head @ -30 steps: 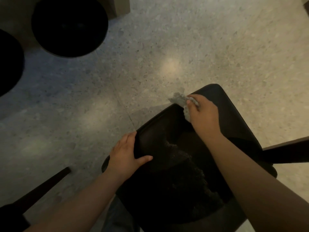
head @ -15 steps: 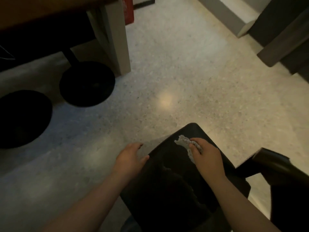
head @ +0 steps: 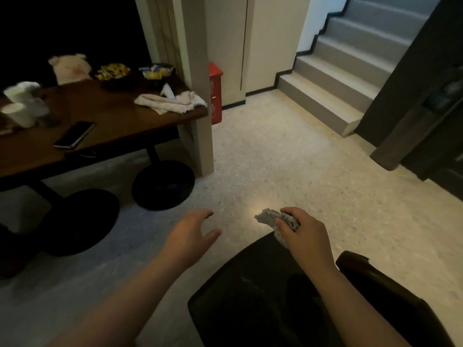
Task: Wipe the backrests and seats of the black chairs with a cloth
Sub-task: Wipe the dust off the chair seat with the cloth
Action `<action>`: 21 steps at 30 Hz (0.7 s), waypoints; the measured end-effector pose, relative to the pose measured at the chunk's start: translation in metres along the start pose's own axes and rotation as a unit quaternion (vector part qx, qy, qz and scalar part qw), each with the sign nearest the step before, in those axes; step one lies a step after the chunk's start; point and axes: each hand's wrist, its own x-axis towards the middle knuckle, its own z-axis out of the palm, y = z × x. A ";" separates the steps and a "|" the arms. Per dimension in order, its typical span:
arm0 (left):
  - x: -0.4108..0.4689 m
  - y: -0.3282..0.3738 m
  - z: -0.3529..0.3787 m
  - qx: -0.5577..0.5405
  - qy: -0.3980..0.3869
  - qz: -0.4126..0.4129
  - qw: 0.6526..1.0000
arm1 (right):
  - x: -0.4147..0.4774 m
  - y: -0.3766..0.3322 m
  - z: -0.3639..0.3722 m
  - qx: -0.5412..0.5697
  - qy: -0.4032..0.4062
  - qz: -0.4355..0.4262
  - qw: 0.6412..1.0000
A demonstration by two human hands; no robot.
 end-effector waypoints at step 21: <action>-0.036 0.078 -0.118 0.008 0.049 0.135 0.990 | -0.033 -0.096 -0.111 0.010 0.113 -0.039 0.993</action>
